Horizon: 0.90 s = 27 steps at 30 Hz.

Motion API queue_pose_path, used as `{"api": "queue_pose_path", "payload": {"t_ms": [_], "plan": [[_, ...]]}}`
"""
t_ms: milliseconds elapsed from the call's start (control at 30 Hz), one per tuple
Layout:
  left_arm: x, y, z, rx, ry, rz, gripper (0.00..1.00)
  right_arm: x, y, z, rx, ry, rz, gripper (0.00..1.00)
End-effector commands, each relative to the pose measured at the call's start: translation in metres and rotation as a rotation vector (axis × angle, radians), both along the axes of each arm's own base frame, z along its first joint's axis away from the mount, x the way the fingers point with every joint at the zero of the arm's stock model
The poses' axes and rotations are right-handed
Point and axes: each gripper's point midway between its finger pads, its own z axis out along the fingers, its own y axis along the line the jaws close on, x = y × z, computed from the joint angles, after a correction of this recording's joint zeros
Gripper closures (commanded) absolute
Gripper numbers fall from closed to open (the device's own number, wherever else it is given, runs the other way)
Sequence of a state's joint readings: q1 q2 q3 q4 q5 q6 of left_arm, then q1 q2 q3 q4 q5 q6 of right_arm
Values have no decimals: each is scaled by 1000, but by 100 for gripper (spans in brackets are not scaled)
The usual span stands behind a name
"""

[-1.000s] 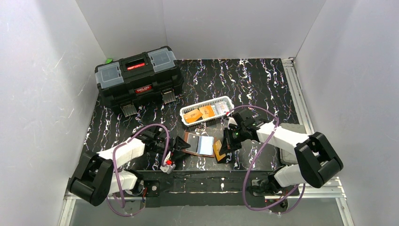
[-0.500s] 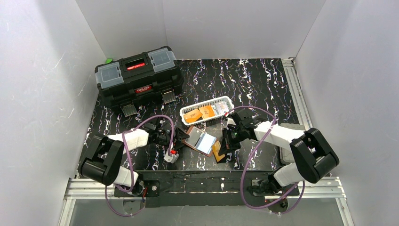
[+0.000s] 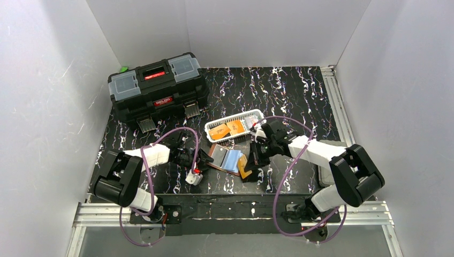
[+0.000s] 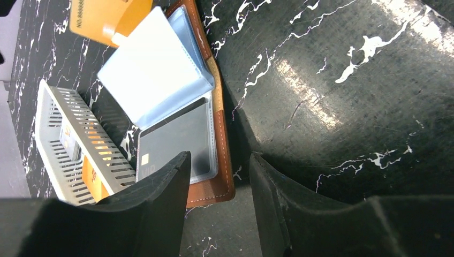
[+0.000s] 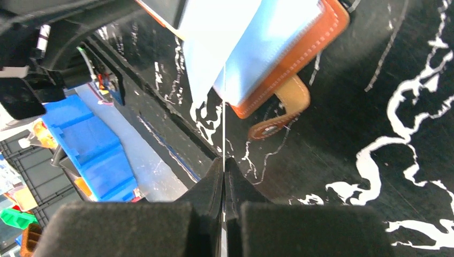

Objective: Put the credit cards into the card holder
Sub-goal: Turn over the card slot in the card holder.

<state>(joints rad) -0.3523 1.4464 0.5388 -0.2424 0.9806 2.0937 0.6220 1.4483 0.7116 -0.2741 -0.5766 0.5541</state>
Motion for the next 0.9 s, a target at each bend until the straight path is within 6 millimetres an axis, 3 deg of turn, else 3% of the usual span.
{"api": "queue_pose_path", "payload": {"t_ms": [0, 167, 567, 867], "plan": [[-3, -12, 19, -103, -355, -270, 57, 21, 23, 33, 116, -66, 18, 99], [0, -13, 21, -107, -360, -266, 57, 29, 31, 39, 136, -67, 33, 99], [8, -15, 25, -124, -391, -245, 58, 41, 44, 25, 131, -22, 42, 99], [15, -17, 33, -157, -435, -225, 59, 45, 69, 22, 139, -9, 84, 99]]}}
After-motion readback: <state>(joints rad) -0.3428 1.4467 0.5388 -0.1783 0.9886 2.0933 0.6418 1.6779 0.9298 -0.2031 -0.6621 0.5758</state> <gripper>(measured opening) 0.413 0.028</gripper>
